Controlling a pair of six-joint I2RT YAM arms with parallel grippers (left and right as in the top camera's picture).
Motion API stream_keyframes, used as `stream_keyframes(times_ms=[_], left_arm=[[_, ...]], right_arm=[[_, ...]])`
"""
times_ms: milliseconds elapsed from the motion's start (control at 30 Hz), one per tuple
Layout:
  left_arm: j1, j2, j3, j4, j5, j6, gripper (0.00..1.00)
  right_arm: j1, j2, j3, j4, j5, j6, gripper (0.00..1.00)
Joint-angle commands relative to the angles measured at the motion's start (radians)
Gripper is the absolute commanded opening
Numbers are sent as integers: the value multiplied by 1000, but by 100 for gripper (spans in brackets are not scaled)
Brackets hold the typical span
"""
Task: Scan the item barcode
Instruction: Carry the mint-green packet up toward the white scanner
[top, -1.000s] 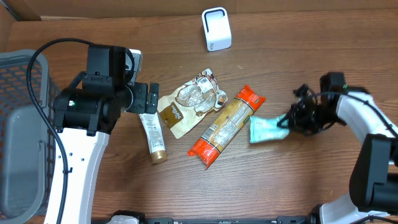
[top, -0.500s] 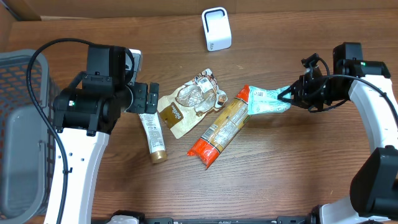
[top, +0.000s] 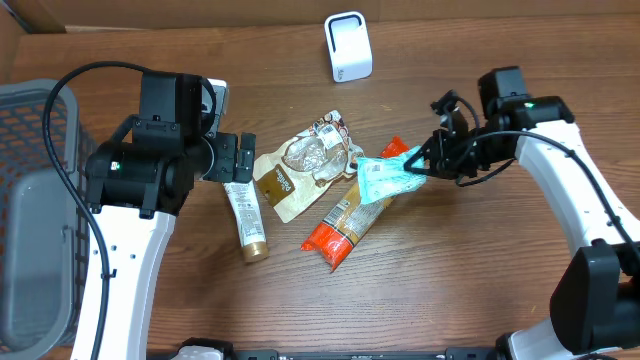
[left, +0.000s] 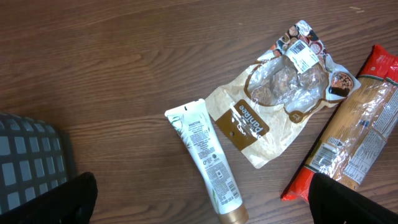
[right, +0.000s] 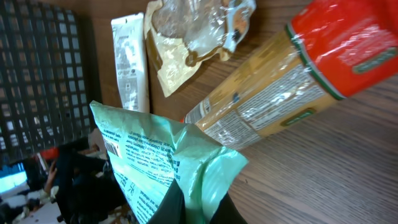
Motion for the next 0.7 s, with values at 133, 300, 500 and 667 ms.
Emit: stream_keyframes(times_ms=[133, 300, 500, 667], left_arm=[[1, 7, 8, 1, -9, 19, 100], [1, 7, 8, 1, -9, 19, 100], [1, 7, 8, 1, -9, 19, 100], [1, 7, 8, 1, -9, 19, 100]], right_arm=[[47, -27, 24, 7, -35, 2, 4], [47, -27, 24, 10, -34, -16, 4], [45, -36, 39, 4, -34, -11, 4], [47, -48, 182, -79, 58, -2, 4]])
